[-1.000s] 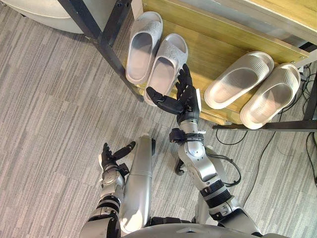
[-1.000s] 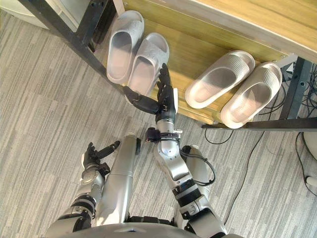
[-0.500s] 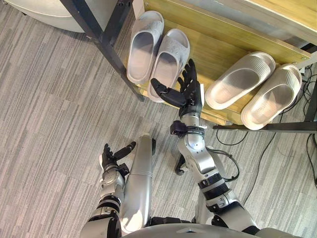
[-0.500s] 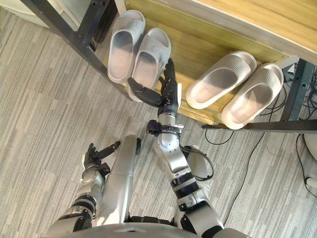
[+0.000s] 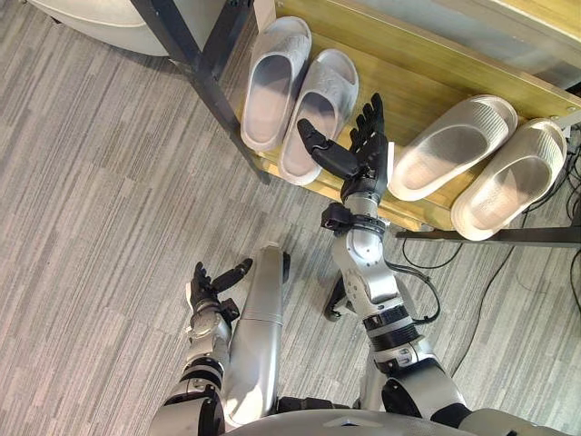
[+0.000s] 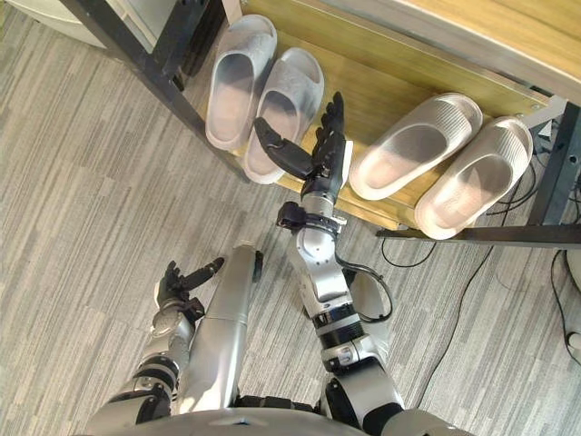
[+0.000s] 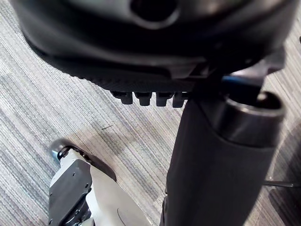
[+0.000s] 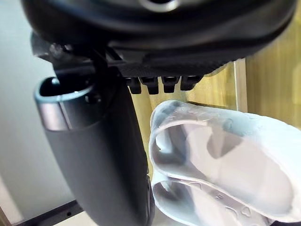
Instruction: Organize the slippers on the shoe rack
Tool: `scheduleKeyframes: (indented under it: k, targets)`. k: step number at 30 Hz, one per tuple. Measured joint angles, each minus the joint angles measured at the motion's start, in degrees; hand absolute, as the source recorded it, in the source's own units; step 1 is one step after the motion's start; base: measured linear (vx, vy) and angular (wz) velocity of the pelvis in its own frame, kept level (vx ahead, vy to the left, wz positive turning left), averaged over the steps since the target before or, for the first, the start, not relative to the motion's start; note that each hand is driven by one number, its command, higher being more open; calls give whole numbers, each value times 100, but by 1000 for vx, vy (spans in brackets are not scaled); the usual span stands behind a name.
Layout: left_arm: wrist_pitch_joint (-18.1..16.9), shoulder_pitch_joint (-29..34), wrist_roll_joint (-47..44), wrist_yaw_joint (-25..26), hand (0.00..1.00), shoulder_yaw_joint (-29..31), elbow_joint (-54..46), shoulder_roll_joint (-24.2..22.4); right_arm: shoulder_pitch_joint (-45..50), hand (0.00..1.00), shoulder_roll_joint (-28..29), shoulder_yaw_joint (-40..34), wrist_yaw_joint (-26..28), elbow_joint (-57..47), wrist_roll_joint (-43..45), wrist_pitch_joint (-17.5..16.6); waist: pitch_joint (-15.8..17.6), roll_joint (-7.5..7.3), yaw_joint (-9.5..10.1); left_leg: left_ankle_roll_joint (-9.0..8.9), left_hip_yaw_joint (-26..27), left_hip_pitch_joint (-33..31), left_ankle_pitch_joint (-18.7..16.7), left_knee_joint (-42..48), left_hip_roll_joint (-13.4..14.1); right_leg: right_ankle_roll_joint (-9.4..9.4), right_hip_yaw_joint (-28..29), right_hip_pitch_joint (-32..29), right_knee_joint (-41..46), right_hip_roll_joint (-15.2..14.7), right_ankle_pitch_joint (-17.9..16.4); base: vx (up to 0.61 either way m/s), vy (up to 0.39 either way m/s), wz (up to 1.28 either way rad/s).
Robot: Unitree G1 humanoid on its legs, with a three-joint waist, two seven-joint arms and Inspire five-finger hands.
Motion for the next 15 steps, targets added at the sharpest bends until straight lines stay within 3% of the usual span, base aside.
scheduleKeyframes:
  k: [15]
  targets:
    - [-40,32,0,-98,100,1,94,-64,-824,100,-219,-163,72,670,498,-12,-84,151,33,3,-28,-98,8,52,-8,-6,-16,-81,50,-8,-1,20,-21,0]
